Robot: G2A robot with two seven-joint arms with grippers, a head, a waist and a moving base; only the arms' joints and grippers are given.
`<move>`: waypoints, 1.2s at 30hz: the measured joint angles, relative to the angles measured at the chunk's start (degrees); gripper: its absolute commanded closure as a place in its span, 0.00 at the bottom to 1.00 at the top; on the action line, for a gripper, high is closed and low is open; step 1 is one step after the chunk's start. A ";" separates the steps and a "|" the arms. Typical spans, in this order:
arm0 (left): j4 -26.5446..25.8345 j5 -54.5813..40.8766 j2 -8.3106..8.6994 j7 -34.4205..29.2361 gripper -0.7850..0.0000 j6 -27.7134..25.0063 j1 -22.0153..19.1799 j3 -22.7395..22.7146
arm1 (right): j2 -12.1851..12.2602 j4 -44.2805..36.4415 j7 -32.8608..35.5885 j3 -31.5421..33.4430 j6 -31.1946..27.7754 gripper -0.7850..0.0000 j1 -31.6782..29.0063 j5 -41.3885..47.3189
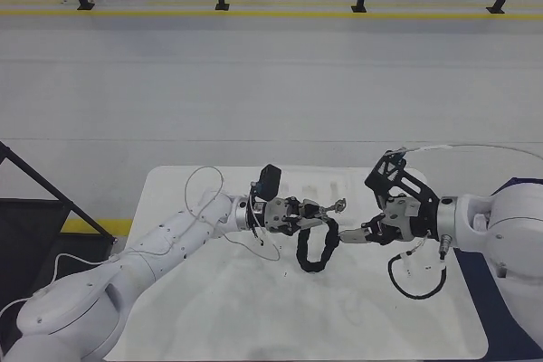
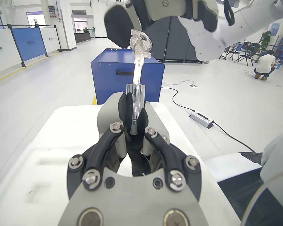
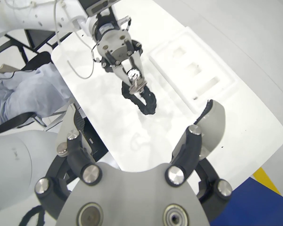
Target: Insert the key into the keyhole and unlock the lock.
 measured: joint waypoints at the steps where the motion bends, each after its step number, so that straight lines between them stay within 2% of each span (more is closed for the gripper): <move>1: -0.14 -0.85 0.17 0.00 1.00 0.00 -0.34 0.69 | 0.04 0.08 0.33 0.11 -0.81 0.00 -0.21 0.87; 8: -0.30 -2.82 0.75 -0.01 1.00 0.00 -2.81 3.83 | 0.03 0.07 0.27 0.07 -0.48 0.00 -0.15 0.47; 12: -0.35 -2.73 0.82 -0.01 1.00 0.00 -3.16 4.13 | 0.00 -0.06 -0.19 -0.02 -0.90 0.00 -0.40 0.63; 15: -0.51 -2.44 0.64 -0.44 1.00 0.00 -2.81 4.11 | 0.07 0.21 -2.03 -0.82 -6.40 0.00 -0.80 0.02; 19: -0.42 -3.38 0.15 -2.59 1.00 0.00 -2.80 4.11 | 0.16 1.44 -3.27 -2.78 -16.51 0.00 0.48 -5.21; 21: -0.20 -4.22 -0.10 -3.45 1.00 0.00 -2.91 4.11 | 0.13 1.05 -4.01 -4.09 -19.14 0.00 0.94 -7.79; 27: 0.06 -5.76 -0.71 -5.16 1.00 0.00 -2.78 4.11 | 0.06 -0.86 -6.73 -6.26 -20.51 0.00 1.25 -12.33; 36: 0.25 -6.11 -1.23 -5.63 1.00 0.00 -2.86 4.11 | -0.13 -0.61 -7.85 -9.72 -20.09 0.00 3.05 -13.52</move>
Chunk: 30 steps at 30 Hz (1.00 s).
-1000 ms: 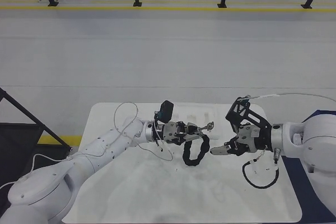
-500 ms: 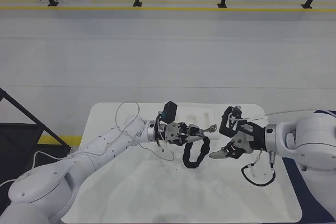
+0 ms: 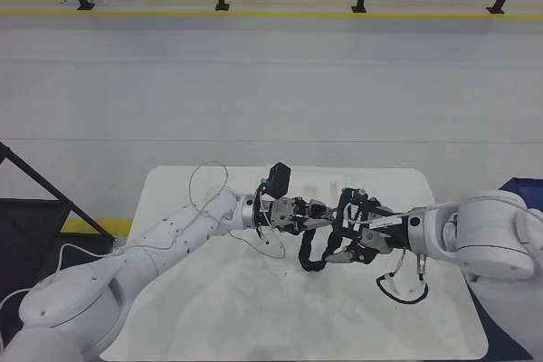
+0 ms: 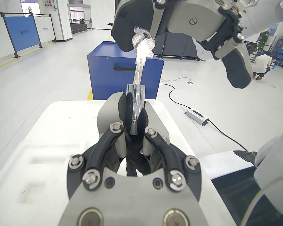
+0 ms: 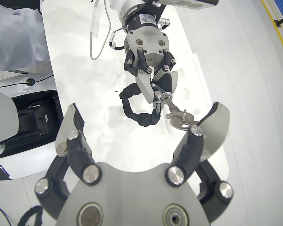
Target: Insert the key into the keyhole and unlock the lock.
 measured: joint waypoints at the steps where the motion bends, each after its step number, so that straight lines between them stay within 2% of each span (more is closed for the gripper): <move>1: -0.03 0.14 -0.05 0.00 1.00 0.00 0.02 0.00 | -0.03 0.10 -0.21 -0.28 0.14 0.00 0.26 -0.23; 20: 1.02 4.39 -0.63 2.74 1.00 0.00 -0.65 0.00 | -0.42 2.24 3.13 -6.07 2.10 0.00 5.27 -1.06; 25: 0.76 6.32 -0.62 3.14 1.00 0.00 -0.81 0.00 | -0.01 2.41 1.95 -5.49 -1.51 0.00 5.85 -2.04; 30: -0.19 8.44 0.14 3.07 1.00 0.00 -1.20 0.00 | 1.24 2.15 -1.46 -5.93 -4.94 0.00 5.80 -6.70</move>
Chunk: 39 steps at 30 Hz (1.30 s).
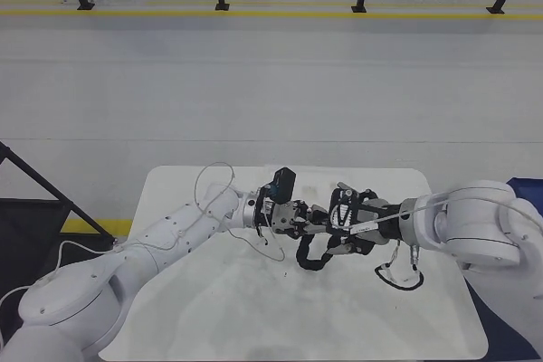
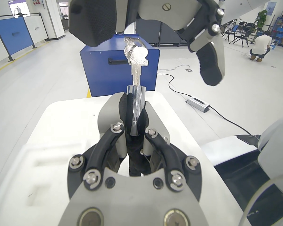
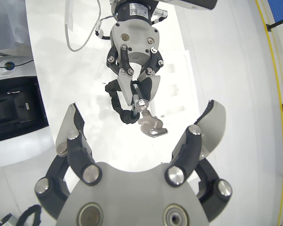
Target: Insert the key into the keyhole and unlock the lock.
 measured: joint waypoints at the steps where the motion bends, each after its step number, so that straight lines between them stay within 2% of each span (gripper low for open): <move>1: -0.27 0.16 0.26 0.06 1.00 0.00 -0.05 0.00 | 0.41 -0.32 -0.80 -0.29 -0.80 0.00 -0.11 -1.50; 3: -0.73 0.27 0.66 0.07 1.00 0.00 -0.10 0.00 | 1.03 -0.82 -1.88 -0.80 -1.88 0.01 -0.31 -3.58; 4: -0.98 0.27 0.94 0.06 1.00 0.00 -0.14 0.00 | 1.43 -1.06 -2.43 -1.06 -2.43 0.09 -0.41 -4.65; 7: -1.46 0.02 1.64 -0.30 1.00 0.00 -0.18 0.00 | 2.35 -1.72 -3.22 -1.29 -3.22 0.48 -0.61 -6.23; 8: -1.60 -0.12 1.86 -0.45 1.00 0.00 -0.19 0.00 | 2.59 -1.98 -3.38 -1.23 -3.38 0.52 -0.65 -6.56; 18: -4.01 -3.61 3.55 -4.26 1.00 0.00 0.58 0.00 | 4.09 -5.43 -5.05 -0.23 -5.04 0.56 -1.68 -9.57; 21: -4.81 -4.56 3.87 -5.51 1.00 0.00 0.60 0.00 | 4.19 -5.75 -5.05 -0.51 -5.01 0.66 -1.77 -9.94; 25: -5.67 -5.87 4.25 -7.01 1.00 0.00 0.72 0.00 | 4.22 -6.25 -5.22 -0.66 -4.58 0.69 -1.68 -10.67; 28: -6.21 -6.72 4.48 -7.79 1.00 0.00 0.80 0.00 | 4.24 -6.42 -5.29 -0.86 -4.27 0.78 -1.76 -11.30; 29: -6.35 -6.92 4.54 -8.01 1.00 0.00 0.81 0.00 | 4.24 -6.46 -5.36 -0.93 -4.22 0.90 -1.78 -11.43; 31: -6.64 -7.38 4.68 -8.52 1.00 0.00 0.84 0.00 | 4.25 -6.53 -5.62 -1.03 -4.14 1.00 -1.83 -11.54; 39: -7.83 -8.22 4.96 -10.30 1.00 0.00 0.81 0.00 | 4.30 -5.90 -6.56 -0.66 -1.63 1.00 -2.39 -9.18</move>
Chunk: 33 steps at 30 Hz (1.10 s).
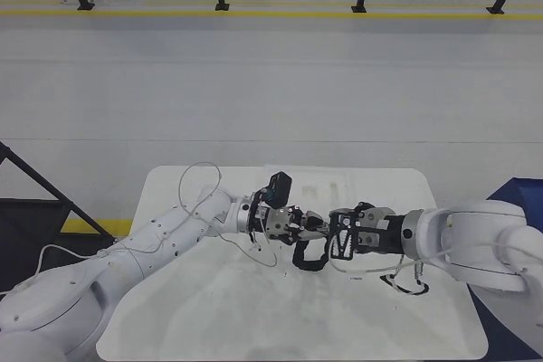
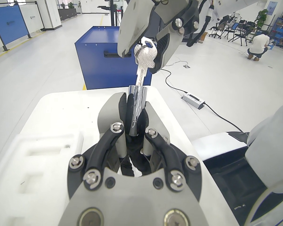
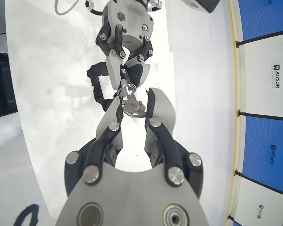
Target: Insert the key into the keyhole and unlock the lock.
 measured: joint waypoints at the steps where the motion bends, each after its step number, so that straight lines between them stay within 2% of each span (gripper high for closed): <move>1: -0.12 0.00 0.00 -0.21 1.00 0.00 -0.01 0.00 | 0.01 0.15 0.06 0.09 0.64 1.00 -0.08 0.60; 21: -0.68 1.86 -0.50 -1.43 1.00 0.00 -0.66 0.00 | -0.44 2.20 6.87 0.51 19.45 1.00 -0.18 12.82; 33: -0.17 3.04 -0.97 -1.20 1.00 0.00 -0.83 0.00 | -1.00 4.65 6.77 1.09 30.70 1.00 -1.05 20.15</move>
